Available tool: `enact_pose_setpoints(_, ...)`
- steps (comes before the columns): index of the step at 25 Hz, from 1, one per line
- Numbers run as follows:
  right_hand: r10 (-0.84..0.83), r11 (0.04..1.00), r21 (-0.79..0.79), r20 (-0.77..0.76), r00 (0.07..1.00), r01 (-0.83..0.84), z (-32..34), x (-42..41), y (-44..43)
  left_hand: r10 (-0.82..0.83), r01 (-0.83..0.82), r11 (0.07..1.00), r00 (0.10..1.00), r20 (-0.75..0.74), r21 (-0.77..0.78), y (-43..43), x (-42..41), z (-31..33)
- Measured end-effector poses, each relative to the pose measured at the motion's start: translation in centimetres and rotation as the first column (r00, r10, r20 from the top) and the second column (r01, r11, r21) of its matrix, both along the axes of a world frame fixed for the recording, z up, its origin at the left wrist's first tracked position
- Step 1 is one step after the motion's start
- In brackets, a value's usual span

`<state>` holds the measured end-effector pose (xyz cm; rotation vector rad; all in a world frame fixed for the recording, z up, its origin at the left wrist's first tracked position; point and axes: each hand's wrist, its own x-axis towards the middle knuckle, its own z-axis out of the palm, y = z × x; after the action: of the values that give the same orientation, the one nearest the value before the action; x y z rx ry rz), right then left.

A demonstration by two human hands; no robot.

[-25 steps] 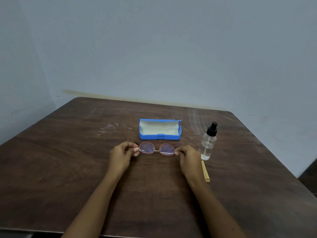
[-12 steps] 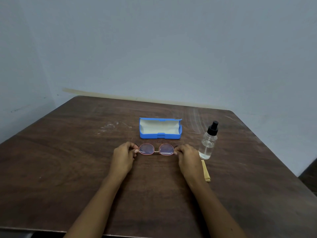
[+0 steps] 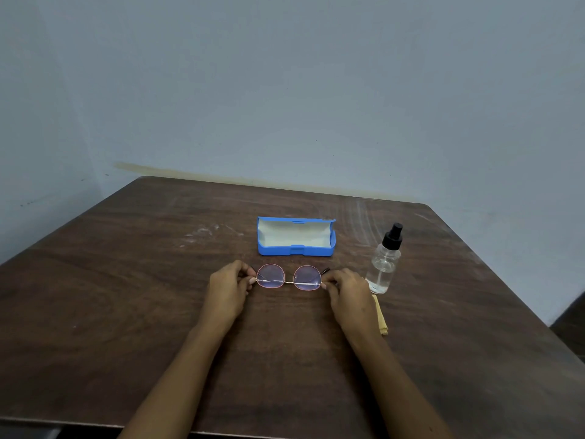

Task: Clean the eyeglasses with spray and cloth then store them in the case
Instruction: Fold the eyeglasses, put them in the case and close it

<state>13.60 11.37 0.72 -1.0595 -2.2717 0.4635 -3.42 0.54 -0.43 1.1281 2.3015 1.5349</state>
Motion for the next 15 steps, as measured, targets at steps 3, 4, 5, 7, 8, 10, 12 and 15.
enact_pose_setpoints(3, -0.007, 1.000, 0.017, 0.000, 1.000, 0.007, 0.03, 0.04, -0.06, 0.000, -0.001, 1.000, 1.000, 0.017, 0.019, 0.00, -0.03, -0.12)
enact_pose_setpoints(4, -0.015, 1.000, 0.021, -0.012, 1.000, 0.015, 0.04, 0.07, -0.07, -0.002, 0.001, 1.000, 1.000, 0.025, 0.028, 0.00, -0.03, -0.16)
enact_pose_setpoints(5, -0.021, 1.000, 0.022, -0.027, 0.999, 0.022, 0.03, 0.12, -0.10, -0.005, 0.004, 0.999, 1.000, 0.029, 0.038, -0.03, -0.04, -0.20)
enact_pose_setpoints(7, -0.025, 0.999, 0.021, -0.052, 0.998, 0.026, 0.02, 0.16, -0.17, -0.012, 0.010, 0.998, 1.000, 0.027, 0.059, -0.07, -0.08, -0.24)
enact_pose_setpoints(8, -0.023, 1.000, 0.019, -0.062, 0.998, 0.024, 0.02, 0.14, -0.19, -0.013, 0.012, 0.998, 1.000, 0.024, 0.067, -0.07, -0.12, -0.24)
enact_pose_setpoints(10, -0.016, 1.000, 0.009, -0.082, 0.997, 0.017, 0.02, 0.07, -0.16, -0.013, 0.011, 0.997, 1.000, 0.022, 0.073, -0.01, -0.17, -0.25)
enact_pose_setpoints(12, -0.013, 1.000, -0.011, -0.096, 0.995, 0.012, 0.01, -0.03, -0.10, -0.013, 0.011, 0.997, 1.000, 0.024, 0.078, 0.12, -0.21, -0.23)
enact_pose_setpoints(15, -0.012, 0.999, -0.033, -0.112, 0.994, 0.008, -0.10, -0.10, -0.01, -0.011, 0.009, 0.997, 1.000, 0.023, 0.073, 0.23, -0.30, -0.17)
